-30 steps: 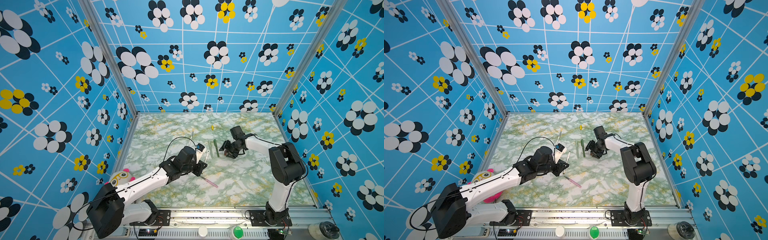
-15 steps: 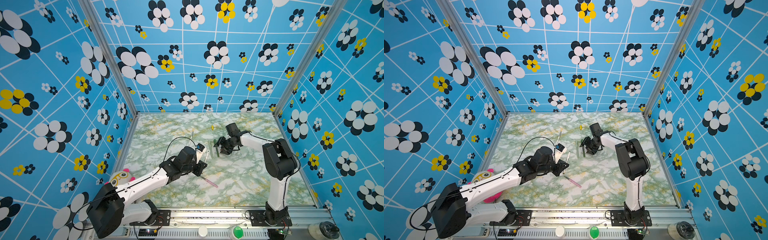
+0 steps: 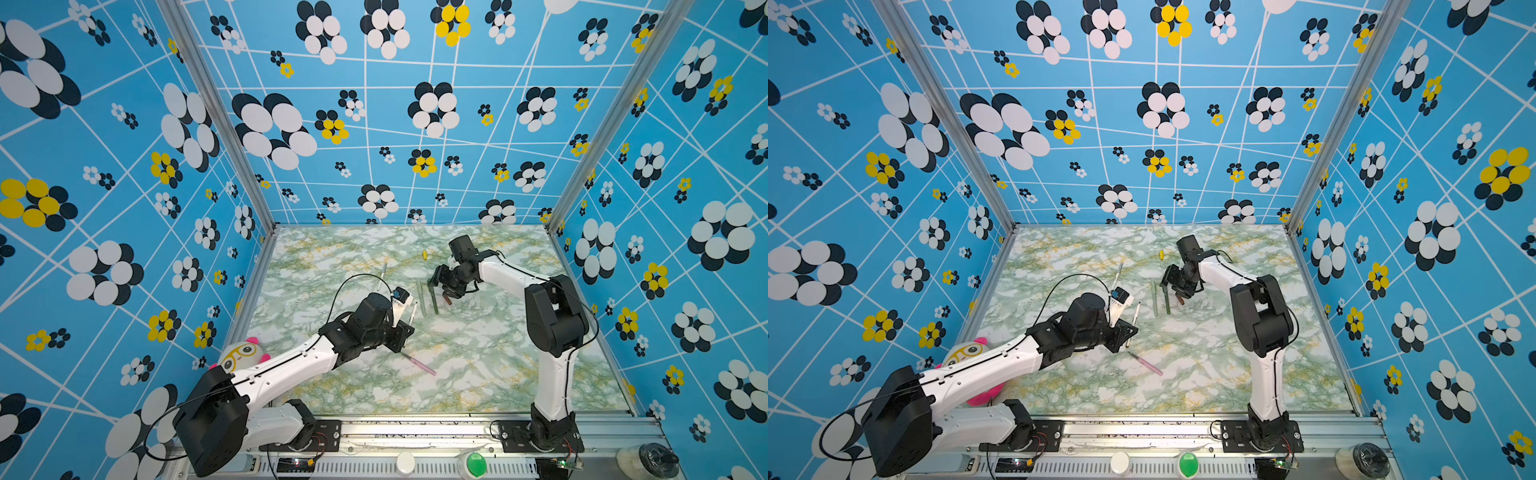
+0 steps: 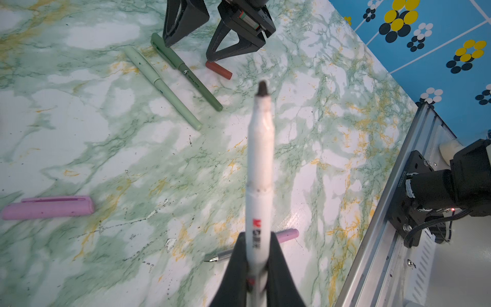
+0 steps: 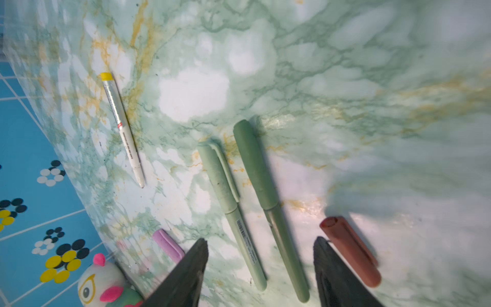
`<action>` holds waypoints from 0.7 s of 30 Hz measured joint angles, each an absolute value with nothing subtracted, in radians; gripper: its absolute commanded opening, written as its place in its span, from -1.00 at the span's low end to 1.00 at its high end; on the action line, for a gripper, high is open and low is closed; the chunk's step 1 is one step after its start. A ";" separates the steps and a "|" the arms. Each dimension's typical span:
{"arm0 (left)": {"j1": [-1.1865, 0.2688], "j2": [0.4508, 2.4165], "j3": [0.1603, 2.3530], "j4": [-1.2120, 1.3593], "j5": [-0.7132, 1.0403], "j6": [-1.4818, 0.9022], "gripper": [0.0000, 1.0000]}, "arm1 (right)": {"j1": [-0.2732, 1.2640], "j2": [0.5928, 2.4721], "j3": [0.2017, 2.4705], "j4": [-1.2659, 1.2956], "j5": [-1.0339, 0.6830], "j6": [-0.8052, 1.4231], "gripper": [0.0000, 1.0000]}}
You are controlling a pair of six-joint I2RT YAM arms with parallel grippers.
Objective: Insert the pens into the pen caps
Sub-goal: 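Lower the right gripper over the small red cap and grasp it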
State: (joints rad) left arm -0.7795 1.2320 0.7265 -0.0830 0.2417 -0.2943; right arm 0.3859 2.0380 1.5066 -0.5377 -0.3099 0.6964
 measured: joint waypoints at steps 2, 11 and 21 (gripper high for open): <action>-0.780 1.235 0.727 -0.083 0.242 -0.294 -1.00 | 0.386 2.020 1.515 -0.582 -0.278 0.629 0.24; -0.784 1.267 0.738 -0.091 0.242 -0.294 -1.00 | 0.397 1.997 1.582 -0.780 -0.067 0.419 -0.06; -0.799 1.286 0.756 -0.106 0.242 -0.294 -1.00 | 0.485 2.119 1.681 -0.860 0.060 0.289 -0.22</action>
State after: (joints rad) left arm -0.7994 1.2861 0.7559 -0.1059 0.2417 -0.2943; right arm 0.4850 2.1185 1.6806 -0.8600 0.0601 0.2886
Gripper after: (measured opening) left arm 0.123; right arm 0.392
